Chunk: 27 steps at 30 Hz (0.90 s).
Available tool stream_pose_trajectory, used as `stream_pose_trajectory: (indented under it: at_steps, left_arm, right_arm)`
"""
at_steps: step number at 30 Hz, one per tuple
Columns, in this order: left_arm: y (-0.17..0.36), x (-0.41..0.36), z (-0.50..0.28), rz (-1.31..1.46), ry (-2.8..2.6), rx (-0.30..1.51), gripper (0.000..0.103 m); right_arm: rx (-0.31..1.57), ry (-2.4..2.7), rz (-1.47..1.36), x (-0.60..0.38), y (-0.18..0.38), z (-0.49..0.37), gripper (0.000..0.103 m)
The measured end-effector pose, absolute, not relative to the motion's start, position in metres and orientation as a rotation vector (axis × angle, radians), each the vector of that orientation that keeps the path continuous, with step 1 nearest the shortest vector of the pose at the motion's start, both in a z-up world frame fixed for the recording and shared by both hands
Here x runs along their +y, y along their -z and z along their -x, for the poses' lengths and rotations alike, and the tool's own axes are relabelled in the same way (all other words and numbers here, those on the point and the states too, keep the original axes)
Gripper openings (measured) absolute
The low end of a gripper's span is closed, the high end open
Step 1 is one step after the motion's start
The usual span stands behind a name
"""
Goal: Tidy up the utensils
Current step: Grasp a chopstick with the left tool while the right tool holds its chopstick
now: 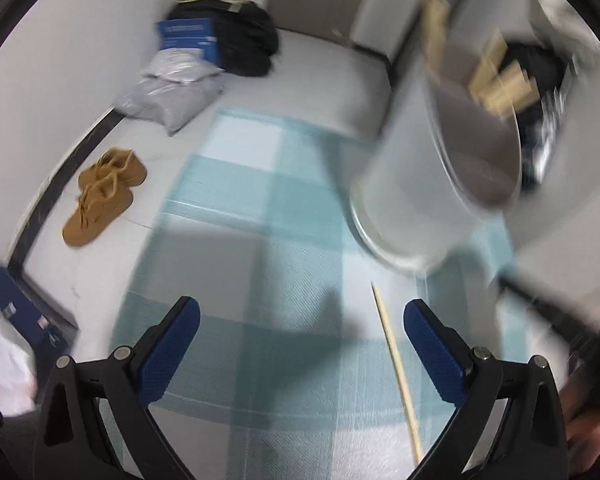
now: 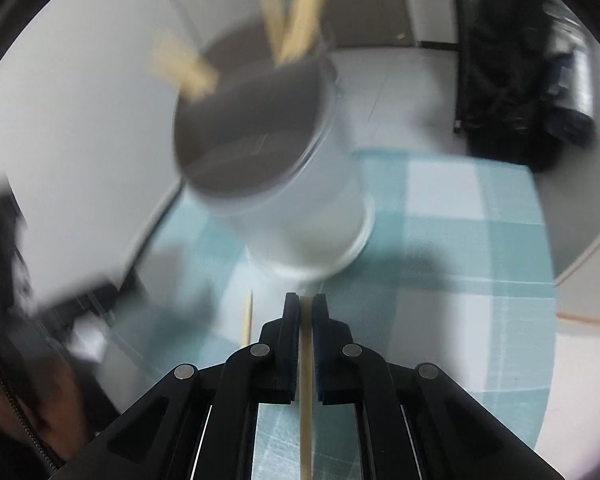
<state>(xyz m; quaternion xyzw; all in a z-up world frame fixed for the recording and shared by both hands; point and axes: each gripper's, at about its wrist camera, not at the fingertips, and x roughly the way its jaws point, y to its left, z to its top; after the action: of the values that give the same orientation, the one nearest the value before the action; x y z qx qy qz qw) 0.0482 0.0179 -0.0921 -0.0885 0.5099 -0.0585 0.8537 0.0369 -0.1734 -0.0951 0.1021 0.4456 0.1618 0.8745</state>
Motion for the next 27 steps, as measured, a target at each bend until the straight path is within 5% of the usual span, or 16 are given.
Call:
stream_pose_trajectory:
  at_steps: [13, 16, 20, 22, 25, 27]
  left_arm:
    - [0.115, -0.024, -0.063, 0.114, 0.043, 1.203, 0.094]
    - [0.123, -0.033, -0.068, 0.068, 0.001, 1.224, 0.086]
    - [0.124, -0.032, -0.07, 0.068, -0.063, 1.216, 0.067]
    - [0.12, -0.036, -0.069, 0.067, -0.063, 1.216, 0.051]
    - [0.115, -0.042, -0.064, 0.068, -0.074, 1.204, 0.011]
    - [0.115, -0.045, -0.061, 0.069, -0.105, 1.209, 0.002]
  right_arm:
    - [0.807, -0.233, -0.605, -0.287, 0.074, -0.024, 0.005]
    - [0.793, -0.219, -0.642, -0.301, 0.081, -0.03, 0.005]
    - [0.775, -0.221, -0.676, -0.306, 0.08, -0.027, 0.005]
    - [0.764, -0.225, -0.673, -0.306, 0.078, -0.026, 0.005]
    - [0.749, -0.234, -0.653, -0.304, 0.074, -0.026, 0.005]
    - [0.738, -0.238, -0.643, -0.304, 0.07, -0.023, 0.005]
